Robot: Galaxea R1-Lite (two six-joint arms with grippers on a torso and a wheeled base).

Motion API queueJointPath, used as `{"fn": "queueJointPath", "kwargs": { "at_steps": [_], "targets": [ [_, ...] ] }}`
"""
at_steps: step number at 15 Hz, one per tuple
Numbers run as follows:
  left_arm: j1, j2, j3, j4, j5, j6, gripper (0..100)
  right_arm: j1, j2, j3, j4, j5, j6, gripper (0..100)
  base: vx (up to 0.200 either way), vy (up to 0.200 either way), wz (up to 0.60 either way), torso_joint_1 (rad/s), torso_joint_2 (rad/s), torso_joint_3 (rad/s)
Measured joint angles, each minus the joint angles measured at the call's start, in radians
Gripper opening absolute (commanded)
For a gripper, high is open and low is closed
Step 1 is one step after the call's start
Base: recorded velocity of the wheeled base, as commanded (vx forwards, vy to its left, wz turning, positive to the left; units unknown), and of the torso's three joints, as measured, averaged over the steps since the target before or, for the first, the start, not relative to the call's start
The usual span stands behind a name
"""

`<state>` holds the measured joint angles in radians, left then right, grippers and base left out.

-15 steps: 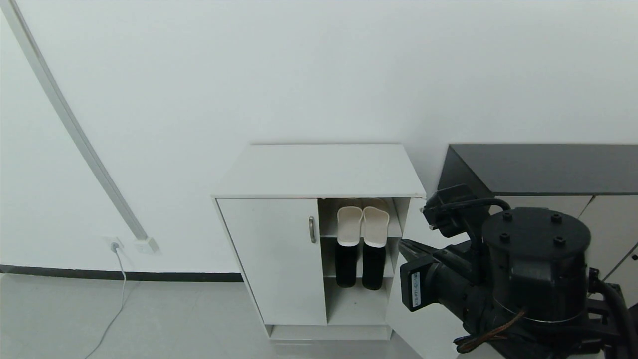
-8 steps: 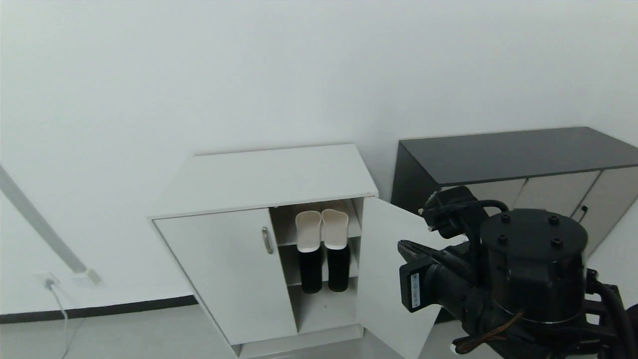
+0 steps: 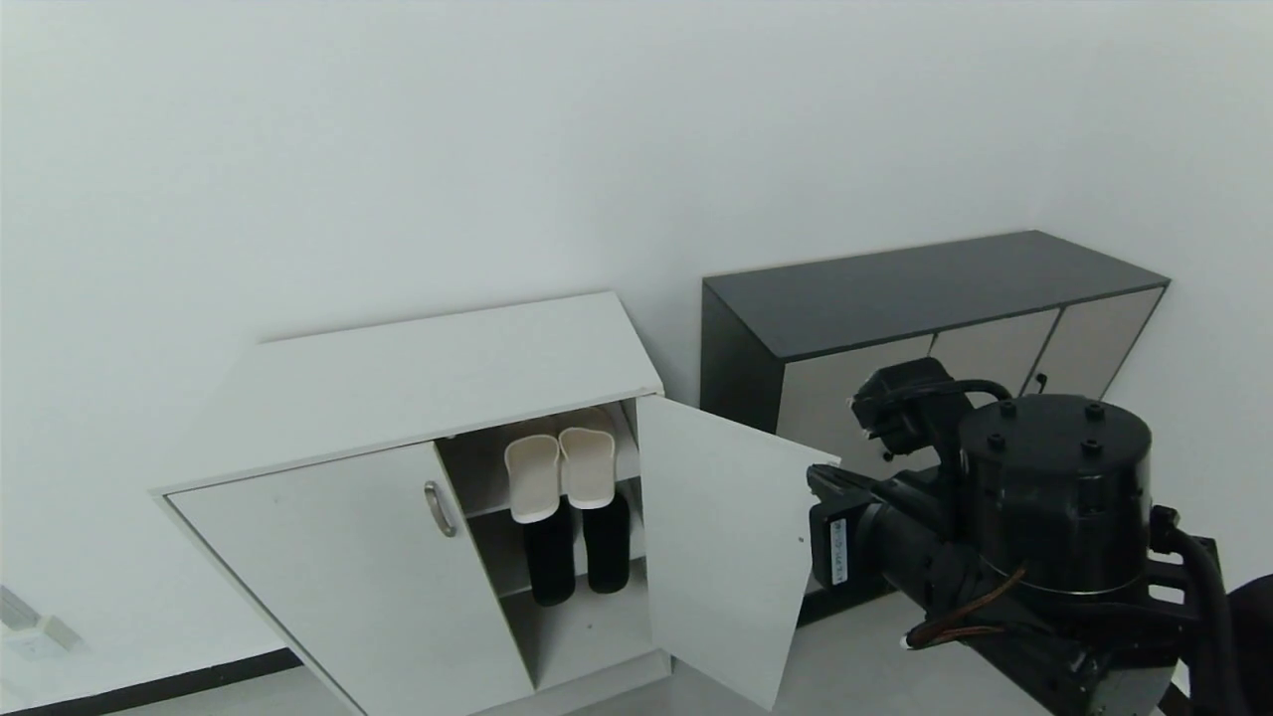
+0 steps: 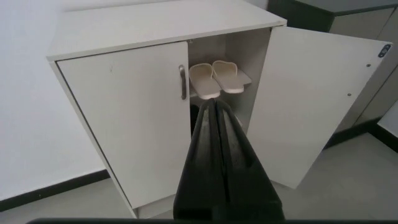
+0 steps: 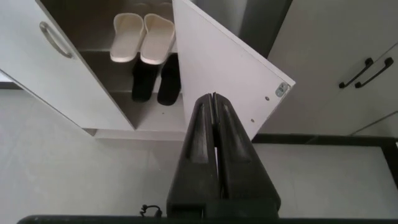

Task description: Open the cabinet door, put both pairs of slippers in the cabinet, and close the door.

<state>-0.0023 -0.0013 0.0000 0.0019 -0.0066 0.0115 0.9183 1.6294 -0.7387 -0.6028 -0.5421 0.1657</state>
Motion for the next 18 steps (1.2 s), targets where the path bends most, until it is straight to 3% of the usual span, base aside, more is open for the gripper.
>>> {"fn": "queueJointPath", "kwargs": {
  "at_steps": [6, 18],
  "targets": [
    [0.001, 0.000, 0.000, 0.000, -0.001, 0.000, 0, -0.106, 0.044, -0.048, -0.026, 0.084, 0.004, 0, -0.200, 0.000, 0.00, 0.006, 0.00, 0.002],
    [0.000, 0.000, 0.000, 0.000, -0.001, 0.001, 0, -0.413, 0.386, -0.394, -0.026, 0.225, 0.044, 0, 0.000, 0.000, 0.00, 0.000, 0.00, 0.000]
  ]
}}
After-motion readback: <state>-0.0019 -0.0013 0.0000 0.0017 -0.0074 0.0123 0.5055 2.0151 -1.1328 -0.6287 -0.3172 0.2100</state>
